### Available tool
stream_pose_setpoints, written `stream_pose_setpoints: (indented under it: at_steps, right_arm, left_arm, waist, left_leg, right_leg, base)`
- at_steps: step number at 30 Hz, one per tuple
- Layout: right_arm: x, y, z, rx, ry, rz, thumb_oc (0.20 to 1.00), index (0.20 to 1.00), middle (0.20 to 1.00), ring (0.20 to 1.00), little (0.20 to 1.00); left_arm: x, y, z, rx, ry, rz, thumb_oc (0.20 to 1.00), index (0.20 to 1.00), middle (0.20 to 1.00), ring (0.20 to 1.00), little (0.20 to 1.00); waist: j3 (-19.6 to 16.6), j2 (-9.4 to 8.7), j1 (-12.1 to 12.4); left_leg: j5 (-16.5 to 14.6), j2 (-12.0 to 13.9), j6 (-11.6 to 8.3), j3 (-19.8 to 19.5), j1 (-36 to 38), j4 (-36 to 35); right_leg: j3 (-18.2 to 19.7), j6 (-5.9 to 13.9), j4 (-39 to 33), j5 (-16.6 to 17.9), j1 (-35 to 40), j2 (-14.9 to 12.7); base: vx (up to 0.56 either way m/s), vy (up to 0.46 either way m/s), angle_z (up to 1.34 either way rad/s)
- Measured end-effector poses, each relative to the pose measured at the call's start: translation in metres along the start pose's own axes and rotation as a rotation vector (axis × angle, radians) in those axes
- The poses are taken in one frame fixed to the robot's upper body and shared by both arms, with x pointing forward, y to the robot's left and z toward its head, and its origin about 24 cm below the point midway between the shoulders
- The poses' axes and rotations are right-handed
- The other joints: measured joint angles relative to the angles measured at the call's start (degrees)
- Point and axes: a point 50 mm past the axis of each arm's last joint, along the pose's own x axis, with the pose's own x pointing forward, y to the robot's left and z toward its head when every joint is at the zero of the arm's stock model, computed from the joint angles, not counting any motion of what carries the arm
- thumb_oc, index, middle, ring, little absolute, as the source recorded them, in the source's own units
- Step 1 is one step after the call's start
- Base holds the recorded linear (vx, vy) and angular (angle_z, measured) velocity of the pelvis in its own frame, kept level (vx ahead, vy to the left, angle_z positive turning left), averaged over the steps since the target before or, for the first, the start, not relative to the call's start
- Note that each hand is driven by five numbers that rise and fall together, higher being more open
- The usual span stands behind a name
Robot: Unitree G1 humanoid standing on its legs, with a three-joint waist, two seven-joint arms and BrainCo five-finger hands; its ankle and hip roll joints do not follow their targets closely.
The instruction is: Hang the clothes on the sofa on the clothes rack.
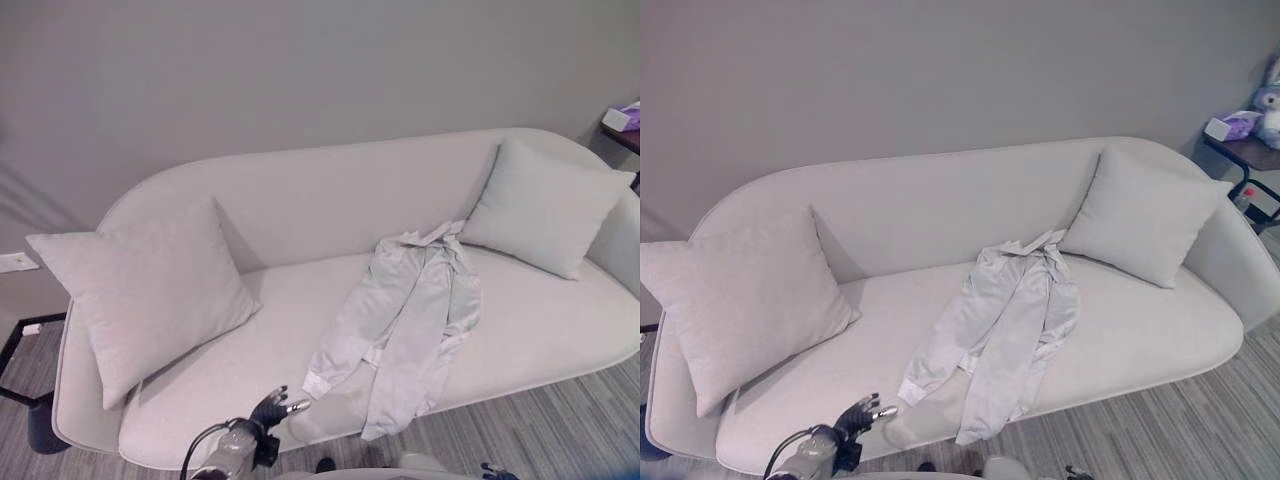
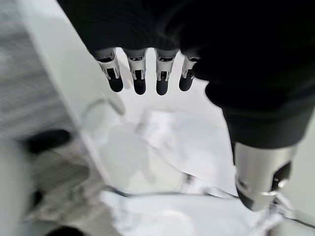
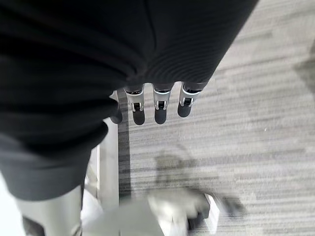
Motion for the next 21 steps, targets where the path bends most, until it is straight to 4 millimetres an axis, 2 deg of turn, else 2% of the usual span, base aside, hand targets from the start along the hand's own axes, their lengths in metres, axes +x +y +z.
stream_pose_setpoints:
  at_steps: [2, 3, 4, 5, 7, 8, 9, 11, 12, 15, 16, 21]
  right_arm:
    - [0.0, -0.001, 0.001, 0.013, -0.004, 0.001, 1.0, 1.0, 1.0, 1.0, 1.0]
    - [0.001, 0.005, 0.002, 0.024, -0.008, 0.015, 1.0, 1.0, 1.0, 1.0, 1.0]
    - [0.001, 0.01, 0.003, 0.031, -0.01, 0.025, 1.0, 1.0, 1.0, 1.0, 1.0]
    - [0.001, 0.012, 0.001, 0.035, -0.004, 0.028, 1.0, 1.0, 1.0, 1.0, 1.0]
    - [-0.001, 0.002, -0.006, 0.03, 0.015, 0.004, 1.0, 1.0, 1.0, 1.0, 1.0]
    - [-0.002, -0.003, -0.008, 0.026, 0.02, -0.01, 1.0, 1.0, 1.0, 1.0, 1.0]
    - [-0.003, -0.015, -0.005, 0.016, 0.006, -0.035, 1.0, 1.0, 1.0, 1.0, 1.0]
    - [-0.004, -0.024, -0.002, 0.028, -0.014, -0.056, 1.0, 1.0, 1.0, 1.0, 1.0]
    - [-0.004, -0.024, 0.001, 0.041, -0.027, -0.059, 1.0, 1.0, 1.0, 1.0, 1.0]
    - [-0.005, -0.026, 0.003, 0.039, -0.034, -0.063, 1.0, 1.0, 1.0, 1.0, 1.0]
    - [-0.005, -0.027, 0.003, 0.04, -0.034, -0.064, 1.0, 1.0, 1.0, 1.0, 1.0]
    - [-0.006, -0.032, 0.0, 0.074, -0.034, -0.083, 1.0, 1.0, 1.0, 1.0, 1.0]
  left_arm:
    - [0.0, 0.006, -0.001, 0.008, 0.013, 0.016, 1.0, 1.0, 1.0, 1.0, 1.0]
    - [-0.003, 0.016, -0.006, 0.02, 0.033, 0.041, 1.0, 1.0, 1.0, 1.0, 1.0]
    - [-0.004, 0.023, -0.006, 0.029, 0.038, 0.061, 1.0, 1.0, 1.0, 1.0, 1.0]
    - [-0.005, 0.029, -0.007, 0.033, 0.05, 0.08, 1.0, 1.0, 1.0, 1.0, 1.0]
    - [-0.004, 0.012, -0.012, 0.012, 0.05, 0.04, 1.0, 1.0, 1.0, 1.0, 1.0]
    - [-0.004, 0.003, -0.015, -0.001, 0.047, 0.02, 1.0, 1.0, 1.0, 1.0, 1.0]
    - [-0.002, -0.013, -0.012, -0.021, 0.029, -0.017, 1.0, 1.0, 1.0, 1.0, 1.0]
    - [0.0, -0.021, -0.005, -0.026, -0.005, -0.043, 1.0, 1.0, 1.0, 1.0, 1.0]
    - [0.0, -0.022, -0.001, -0.025, -0.018, -0.046, 1.0, 1.0, 1.0, 1.0, 1.0]
    - [0.001, -0.023, 0.013, -0.022, -0.083, -0.06, 1.0, 1.0, 1.0, 1.0, 1.0]
    - [0.002, -0.021, 0.016, -0.019, -0.092, -0.057, 1.0, 1.0, 1.0, 1.0, 1.0]
    - [-0.003, 0.001, 0.014, 0.018, -0.089, -0.01, 1.0, 1.0, 1.0, 1.0, 1.0]
  waist:
    - [0.21, -0.03, -0.31]
    - [0.33, -1.81, -0.3]
    - [0.67, -3.8, -0.49]
    - [0.88, -4.73, -0.94]
    - [0.8, -2.65, -0.97]
    - [0.59, -1.63, -0.74]
    - [0.55, 0.56, -1.37]
    - [0.71, 1.81, -1.97]
    - [0.67, 1.88, -1.9]
    - [0.55, 1.84, -1.91]
    - [0.36, 2.31, -1.91]
    - [0.37, 1.71, -2.09]
  left_leg:
    - [-1.22, 2.32, -2.56, -0.94, 0.28, -0.01]
    - [-1.84, 3.59, -5.73, -1.27, 1.4, -0.03]
    - [-3.26, 3.72, -7.85, -1.72, 2.11, -0.31]
    - [-3.77, 4.45, -10.7, -2.21, 3.32, -0.44]
    - [-4.48, 6.93, -11.98, -1.86, 5.4, -0.23]
    - [-4.48, 6.99, -11.98, -0.33, 5.96, -0.15]
    - [-4.5, 7.58, -11.99, 1.48, 6.03, -0.02]
    - [-4.28, 7.62, -11.81, 1.75, 6.2, -0.02]
    - [-4.17, 7.71, -11.91, 1.76, 6.15, -0.02]
    - [-4.49, 7.69, -13.28, 1.7, 6.83, -0.01]
    - [-4.88, 7.89, -13.82, 1.68, 6.73, 0.01]
    - [-5.76, 7.36, -13.59, 1.5, 5.71, -0.01]
  right_leg:
    - [0.08, 1.11, -14.58, 4.38, 1.04, -1.32]
    - [0.68, 1.93, -28.61, 10.48, 3.76, -1.15]
    - [2.65, 3.2, -34.51, 11.12, 5.4, -0.72]
    - [3.31, 4.21, -34.41, 16.07, 7.05, -0.24]
    - [2.15, 3.38, -34.38, 17.42, 9.28, 2.54]
    - [1.58, 1.42, -34.39, 18.97, 9.83, 2.94]
    - [0.63, 0.08, -34.38, 18.93, 10.54, 3.93]
    - [0.1, -0.32, -34.37, 19.12, 10.85, 4.68]
    - [-0.06, -1.17, -34.1, 19.69, 11.09, 4.74]
    - [0.05, -0.86, -34.12, 19.39, 11.65, 4.79]
    - [-0.09, -0.75, -34.13, 19.32, 11.62, 4.76]
    - [0.01, -0.16, -34.2, 19.12, 10.28, 4.32]
  base:
    - [0.16, -0.097, 0.15]
    - [0.24, -0.141, 0.12]
    - [0.23, -0.144, 0.29]
    - [0.11, -0.073, 0.49]
    - [0.08, -0.077, 0.3]
    - [0.16, -0.142, 0.18]
    - [0.12, -0.106, 0.2]
    - [0.1, -0.108, 0.2]
    - [0.11, -0.145, 0.04]
    - [0.1, -0.188, -0.03]
    - [0.06, -0.182, 0.06]
    - [0.05, -0.095, -0.01]
